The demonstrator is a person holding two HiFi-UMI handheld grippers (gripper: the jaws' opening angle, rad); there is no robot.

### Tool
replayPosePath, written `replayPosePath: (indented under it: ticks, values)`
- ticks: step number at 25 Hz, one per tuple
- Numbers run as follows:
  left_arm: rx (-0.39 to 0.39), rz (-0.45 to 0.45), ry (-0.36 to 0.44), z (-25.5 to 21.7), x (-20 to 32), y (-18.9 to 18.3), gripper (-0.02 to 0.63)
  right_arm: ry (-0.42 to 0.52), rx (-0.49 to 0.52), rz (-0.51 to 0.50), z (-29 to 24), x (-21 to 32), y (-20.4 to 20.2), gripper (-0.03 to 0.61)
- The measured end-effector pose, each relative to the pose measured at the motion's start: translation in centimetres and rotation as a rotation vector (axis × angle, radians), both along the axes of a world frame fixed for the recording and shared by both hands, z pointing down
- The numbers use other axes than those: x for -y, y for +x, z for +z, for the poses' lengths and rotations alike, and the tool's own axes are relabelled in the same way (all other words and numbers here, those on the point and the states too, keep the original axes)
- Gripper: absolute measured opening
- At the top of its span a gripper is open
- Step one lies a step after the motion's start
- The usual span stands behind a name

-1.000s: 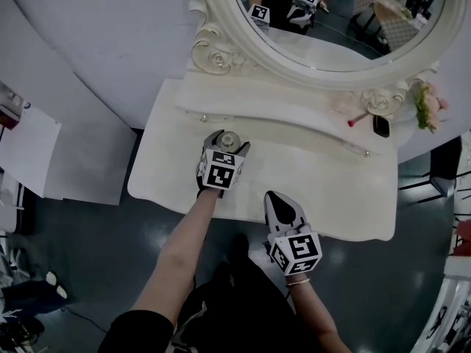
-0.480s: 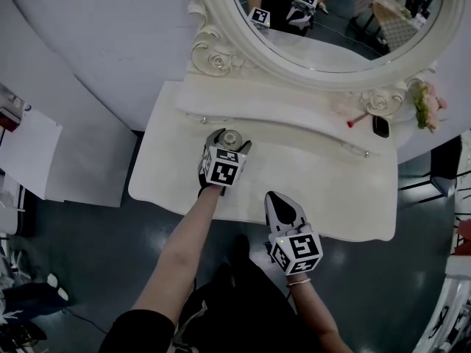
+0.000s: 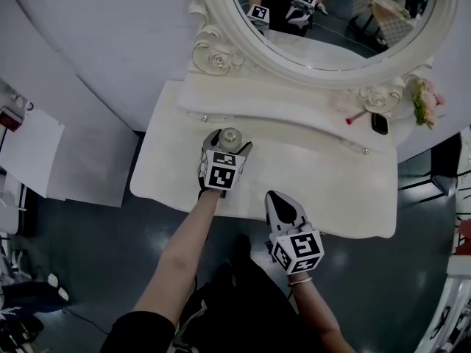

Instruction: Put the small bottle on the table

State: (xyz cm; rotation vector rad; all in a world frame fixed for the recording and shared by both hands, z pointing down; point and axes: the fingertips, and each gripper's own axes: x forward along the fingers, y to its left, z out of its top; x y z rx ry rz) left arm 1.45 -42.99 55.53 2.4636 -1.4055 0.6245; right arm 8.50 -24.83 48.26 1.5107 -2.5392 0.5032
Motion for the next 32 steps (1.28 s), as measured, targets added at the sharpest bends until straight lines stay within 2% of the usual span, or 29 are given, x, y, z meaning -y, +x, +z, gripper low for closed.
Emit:
replayPosePath:
  ticks: [9, 14, 18, 26, 32]
  values:
    - [-0.083, -0.026, 0.031, -3.2, -3.7, -1.9, 0.368, 0.019, 0.001, 0.01, -0.7, -1.3, 0.0, 0.005]
    - [-0.131, -0.041, 0.055, -5.0, -6.4, -3.6, 0.292, 0.035, -0.004, 0.008, -1.1, -2.0, -0.4, 0.005]
    - [-0.136, -0.066, 0.103, -6.3, -8.3, -5.3, 0.203, 0.044, -0.013, 0.009, -1.4, -2.7, -0.9, 0.005]
    - [-0.16, -0.088, 0.151, -8.5, -12.0, -7.9, 0.083, 0.065, -0.026, 0.016, -2.1, -4.1, -1.8, 0.005]
    - [-0.196, -0.1, 0.167, -9.9, -14.3, -9.5, 0.044, 0.086, -0.035, 0.02, -2.8, -5.0, -2.6, 0.005]
